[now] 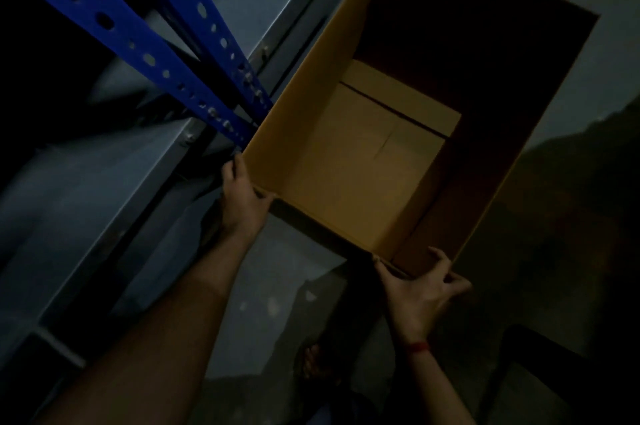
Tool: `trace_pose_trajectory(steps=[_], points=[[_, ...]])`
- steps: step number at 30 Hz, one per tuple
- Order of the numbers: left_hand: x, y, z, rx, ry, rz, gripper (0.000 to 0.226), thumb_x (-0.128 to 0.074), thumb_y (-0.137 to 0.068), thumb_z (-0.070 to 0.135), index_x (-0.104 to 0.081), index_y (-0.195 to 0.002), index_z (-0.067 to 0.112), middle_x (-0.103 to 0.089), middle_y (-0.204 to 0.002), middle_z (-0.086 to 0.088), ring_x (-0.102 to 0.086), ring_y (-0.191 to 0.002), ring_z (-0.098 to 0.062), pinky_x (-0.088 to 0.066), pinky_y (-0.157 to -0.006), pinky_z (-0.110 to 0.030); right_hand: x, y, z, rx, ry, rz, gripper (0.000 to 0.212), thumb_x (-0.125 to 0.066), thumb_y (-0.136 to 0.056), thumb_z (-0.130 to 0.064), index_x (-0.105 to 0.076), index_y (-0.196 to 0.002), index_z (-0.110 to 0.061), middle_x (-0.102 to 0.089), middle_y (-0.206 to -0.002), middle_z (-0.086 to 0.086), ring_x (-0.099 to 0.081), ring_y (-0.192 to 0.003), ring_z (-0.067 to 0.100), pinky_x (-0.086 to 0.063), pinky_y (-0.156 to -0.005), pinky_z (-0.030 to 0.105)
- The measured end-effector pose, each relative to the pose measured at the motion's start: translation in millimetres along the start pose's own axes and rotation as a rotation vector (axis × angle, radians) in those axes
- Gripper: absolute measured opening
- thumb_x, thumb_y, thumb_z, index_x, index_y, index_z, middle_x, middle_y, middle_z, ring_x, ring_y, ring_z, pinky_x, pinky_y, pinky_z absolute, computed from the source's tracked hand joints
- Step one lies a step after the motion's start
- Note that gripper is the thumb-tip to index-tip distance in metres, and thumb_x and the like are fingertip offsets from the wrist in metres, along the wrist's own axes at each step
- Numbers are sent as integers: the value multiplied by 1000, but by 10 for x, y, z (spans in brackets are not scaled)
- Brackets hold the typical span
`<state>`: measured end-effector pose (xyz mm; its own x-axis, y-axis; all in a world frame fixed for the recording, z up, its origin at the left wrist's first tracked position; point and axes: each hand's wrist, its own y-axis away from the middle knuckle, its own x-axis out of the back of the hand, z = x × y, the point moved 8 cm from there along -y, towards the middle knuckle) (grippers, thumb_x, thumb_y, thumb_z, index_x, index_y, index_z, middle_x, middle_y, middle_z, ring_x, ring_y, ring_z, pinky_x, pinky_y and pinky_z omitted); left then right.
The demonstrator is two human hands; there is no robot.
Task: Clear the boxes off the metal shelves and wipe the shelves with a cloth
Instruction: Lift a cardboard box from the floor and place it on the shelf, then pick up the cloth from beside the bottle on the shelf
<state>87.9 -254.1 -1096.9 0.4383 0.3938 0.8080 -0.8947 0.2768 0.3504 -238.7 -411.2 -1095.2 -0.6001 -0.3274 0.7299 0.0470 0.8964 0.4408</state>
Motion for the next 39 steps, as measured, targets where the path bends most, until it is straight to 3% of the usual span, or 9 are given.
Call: trace_pose_trajectory(steps=[4, 7, 9, 12, 15, 18, 26, 34, 39], points=[[-158, -66, 67, -10, -53, 22, 98, -73, -91, 19, -5, -160, 11, -20, -159, -12, -45, -132, -30, -44, -108, -38, -158, -153, -45, -44, -8, 8, 98, -96, -56, -26, -40, -136, -21, -23, -140, 17, -42, -118, 36, -47, -97, 42], [-154, 21, 109, -19, -72, -6, 102, -71, -92, 21, 5, -160, 12, -10, -164, -10, -38, -139, -32, -40, -111, -42, -163, -167, -8, -74, 7, -77, 116, -96, -56, -32, -24, -147, -31, -18, -146, 19, -37, -128, 42, -40, -104, 47], [-44, 94, 178, -40, -68, -43, 107, -74, -90, 29, 6, -160, 18, -4, -167, -9, -28, -146, -32, -36, -115, -47, -103, -124, -63, 3, 118, -143, 124, -87, -61, -57, -7, -153, -38, -2, -158, 19, -13, -145, 47, -20, -115, 62], [307, 343, 454, -155, -129, -34, 102, -65, -93, 46, 12, -158, 31, 3, -168, -6, -16, -152, -32, -30, -116, -53, 179, 30, -376, 240, 230, -141, 108, -57, -75, -78, 2, -156, -39, 14, -165, 5, 15, -150, 40, -1, -114, 73], [731, 673, 921, -301, -241, -25, 88, -45, -97, 62, 18, -154, 40, 6, -168, -6, 2, -154, -27, -9, -122, -59, 613, 298, -1037, 472, 105, -118, 91, -57, -87, -65, -8, -158, -34, 3, -167, 0, 13, -153, 28, 3, -118, 65], [1393, 995, 1483, -398, -254, 75, 81, -34, -97, 68, 18, -154, 42, 3, -168, -2, 4, -155, -22, -5, -123, -57, 1100, 612, -1899, 662, -20, -95, 81, -55, -92, -60, -17, -157, -30, -9, -166, -1, 10, -154, 19, 2, -121, 59], [3594, 1951, 2733, -556, -129, 416, 80, -36, -96, 65, 2, -159, 35, -11, -167, 3, -9, -155, -16, -12, -124, -45, 2654, 1687, -4033, 1003, -382, 8, 67, -55, -93, -49, -42, -148, -13, -35, -158, 5, -7, -154, 23, -13, -122, 59], [5455, 2648, 3403, -626, -27, 696, 80, -52, -93, 55, -22, -159, 23, -24, -165, 1, -25, -152, -21, -31, -116, -55, 3814, 2745, -5295, 1220, -601, 38, 61, -58, -93, -42, -46, -145, -13, -40, -155, 4, -14, -154, 23, -28, -115, 63], [6233, 2961, 3758, -695, 44, 814, 78, -53, -93, 53, -25, -159, 21, -26, -165, 1, -27, -151, -21, -37, -113, -55, 4331, 3252, -5918, 1331, -691, 23, 60, -57, -93, -40, -45, -145, -13, -39, -155, 1, -17, -153, 21, -23, -122, 35]])
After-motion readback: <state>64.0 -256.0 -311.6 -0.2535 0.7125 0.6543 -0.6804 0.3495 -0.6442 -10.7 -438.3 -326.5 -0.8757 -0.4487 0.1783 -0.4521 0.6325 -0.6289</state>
